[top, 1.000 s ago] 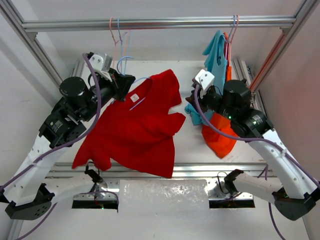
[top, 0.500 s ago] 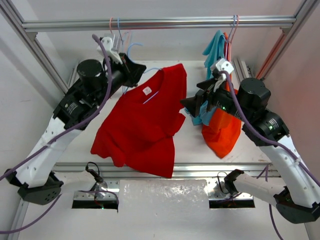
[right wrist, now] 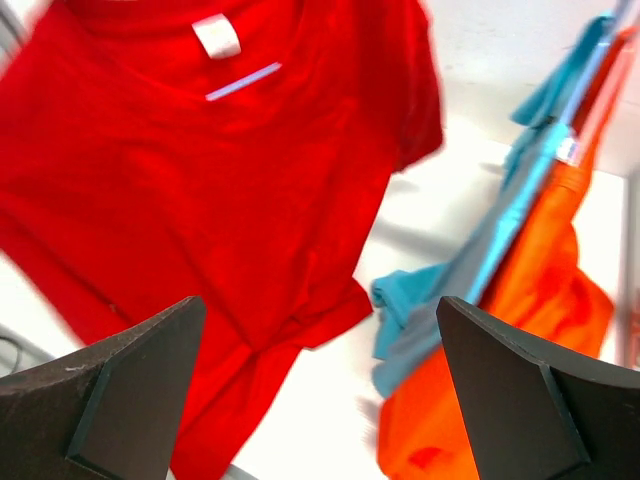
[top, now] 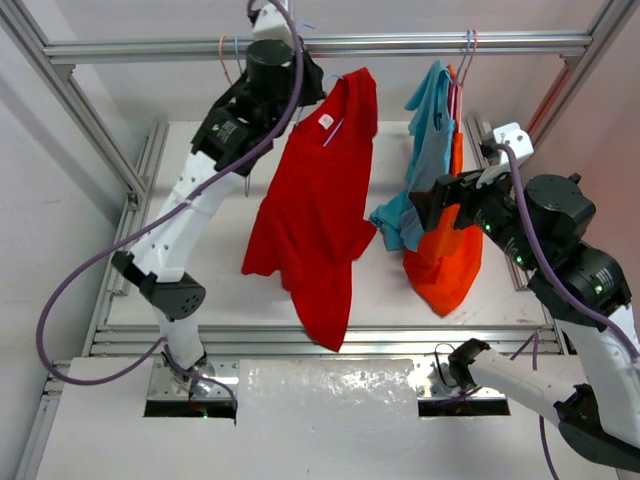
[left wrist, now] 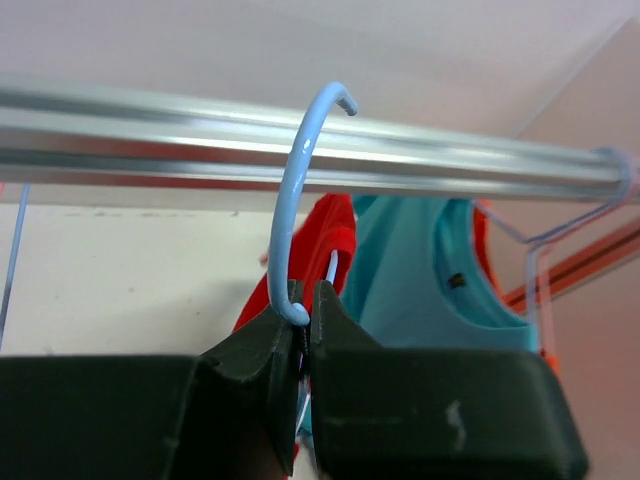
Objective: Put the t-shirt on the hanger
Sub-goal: Place the hanger at the clothesline.
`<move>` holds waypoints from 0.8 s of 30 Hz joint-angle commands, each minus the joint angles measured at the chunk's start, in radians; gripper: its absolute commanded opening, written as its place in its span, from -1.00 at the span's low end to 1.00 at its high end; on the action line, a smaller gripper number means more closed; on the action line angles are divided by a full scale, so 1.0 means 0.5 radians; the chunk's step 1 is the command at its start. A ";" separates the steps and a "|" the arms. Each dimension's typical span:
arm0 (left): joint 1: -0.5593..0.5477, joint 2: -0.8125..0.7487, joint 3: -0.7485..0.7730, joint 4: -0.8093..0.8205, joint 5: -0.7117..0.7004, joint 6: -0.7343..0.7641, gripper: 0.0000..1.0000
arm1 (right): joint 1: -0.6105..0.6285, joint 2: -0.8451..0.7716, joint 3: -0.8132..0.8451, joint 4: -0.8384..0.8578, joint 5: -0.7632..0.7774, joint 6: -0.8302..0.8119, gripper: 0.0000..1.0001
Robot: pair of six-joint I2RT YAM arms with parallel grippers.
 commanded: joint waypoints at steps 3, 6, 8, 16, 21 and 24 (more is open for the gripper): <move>0.000 0.076 -0.020 0.279 -0.092 0.114 -1.00 | -0.003 -0.084 0.038 -0.025 0.155 -0.072 0.98; 0.003 0.196 0.115 0.298 -0.077 0.181 -1.00 | -0.004 -0.121 -0.008 -0.010 0.152 -0.094 0.98; 0.003 0.218 0.106 0.344 -0.062 0.209 -1.00 | -0.003 -0.136 -0.063 0.015 0.146 -0.103 0.98; 0.083 0.322 0.069 0.454 0.052 0.212 -1.00 | -0.007 -0.222 -0.195 0.070 0.139 -0.137 0.98; 0.086 0.387 0.115 0.470 0.018 0.215 -1.00 | -0.003 -0.275 -0.278 0.125 0.152 -0.165 0.98; 0.086 0.433 0.103 0.467 0.006 0.215 -1.00 | -0.003 -0.305 -0.330 0.171 0.155 -0.174 0.98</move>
